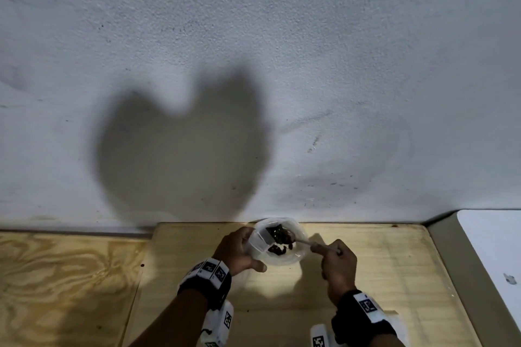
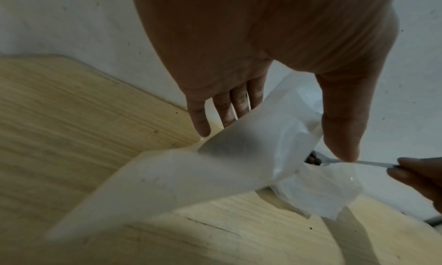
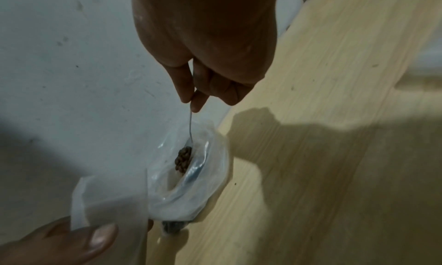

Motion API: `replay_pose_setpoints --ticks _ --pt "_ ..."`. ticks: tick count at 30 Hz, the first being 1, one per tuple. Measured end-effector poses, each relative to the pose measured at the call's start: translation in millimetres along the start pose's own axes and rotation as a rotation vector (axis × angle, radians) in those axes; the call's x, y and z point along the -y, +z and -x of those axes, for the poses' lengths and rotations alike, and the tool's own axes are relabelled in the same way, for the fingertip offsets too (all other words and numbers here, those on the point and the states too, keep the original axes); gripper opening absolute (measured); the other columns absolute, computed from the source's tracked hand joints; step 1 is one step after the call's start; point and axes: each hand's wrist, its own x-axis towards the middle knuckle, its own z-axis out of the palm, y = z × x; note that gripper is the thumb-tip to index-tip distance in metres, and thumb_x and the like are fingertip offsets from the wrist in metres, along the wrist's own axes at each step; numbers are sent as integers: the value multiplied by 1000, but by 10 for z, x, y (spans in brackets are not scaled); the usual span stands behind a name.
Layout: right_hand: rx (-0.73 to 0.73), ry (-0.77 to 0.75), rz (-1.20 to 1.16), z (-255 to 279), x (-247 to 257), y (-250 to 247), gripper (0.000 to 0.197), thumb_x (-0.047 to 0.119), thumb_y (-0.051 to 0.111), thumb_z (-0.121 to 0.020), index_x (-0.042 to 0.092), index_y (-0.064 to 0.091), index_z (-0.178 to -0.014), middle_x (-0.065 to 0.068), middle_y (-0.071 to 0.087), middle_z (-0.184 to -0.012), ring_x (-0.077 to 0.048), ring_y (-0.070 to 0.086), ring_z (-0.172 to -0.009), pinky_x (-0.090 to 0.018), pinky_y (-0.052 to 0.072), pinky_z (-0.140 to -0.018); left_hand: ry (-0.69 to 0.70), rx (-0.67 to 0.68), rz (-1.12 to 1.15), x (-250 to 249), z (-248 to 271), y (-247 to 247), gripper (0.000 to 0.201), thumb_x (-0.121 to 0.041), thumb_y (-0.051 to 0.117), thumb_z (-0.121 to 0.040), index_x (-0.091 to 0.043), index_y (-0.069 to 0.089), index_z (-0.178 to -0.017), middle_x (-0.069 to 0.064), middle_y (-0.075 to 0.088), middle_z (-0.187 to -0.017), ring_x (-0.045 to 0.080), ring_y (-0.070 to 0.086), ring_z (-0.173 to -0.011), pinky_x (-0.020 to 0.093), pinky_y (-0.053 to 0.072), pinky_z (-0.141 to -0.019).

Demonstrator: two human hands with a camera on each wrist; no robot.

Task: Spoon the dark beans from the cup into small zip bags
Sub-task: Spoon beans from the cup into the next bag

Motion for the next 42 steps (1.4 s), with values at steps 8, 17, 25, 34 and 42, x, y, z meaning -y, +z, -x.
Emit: replay_pose_setpoints --ticks 8,17,25,34,42 --pt "137 -53 -106 114 360 -191 21 -5 70 -79 4 52 -74 -8 37 -57 -15 23 -44 -22 20 -42 -10 -3 -23 -23 -6 33 90 -37 93 -46 -29 54 -126 -13 63 -117 11 60 -104 30 51 -88" --pt "293 -488 234 306 719 96 42 -1 79 -73 16 43 -59 10 47 -53 -9 44 -54 -25 37 -56 -27 -2 8 -71 40 46 96 -39 92 -43 -29 52 -130 -12 62 -122 13 59 -109 26 48 -86" --pt "373 -797 384 442 1060 169 25 11 79 -81 24 58 -75 9 71 -74 -3 54 -48 -15 38 -49 -4 -14 20 -116 71 36 95 -40 92 -43 -29 54 -129 -14 63 -120 13 60 -107 23 45 -82" --pt "-9 -442 207 220 435 -100 14 3 68 -86 14 64 -79 1 72 -79 -18 69 -83 -34 53 -73 39 -141 178 -105 332 11 111 -36 95 -45 -25 43 -143 -9 55 -133 12 57 -115 27 48 -92" --pt "23 -135 558 195 251 -120 20 37 69 -87 19 63 -91 -3 74 -84 -24 64 -66 -33 52 -60 133 -152 225 -168 640 -89 82 -27 94 -55 -35 50 -124 -23 59 -110 6 58 -103 11 43 -74"
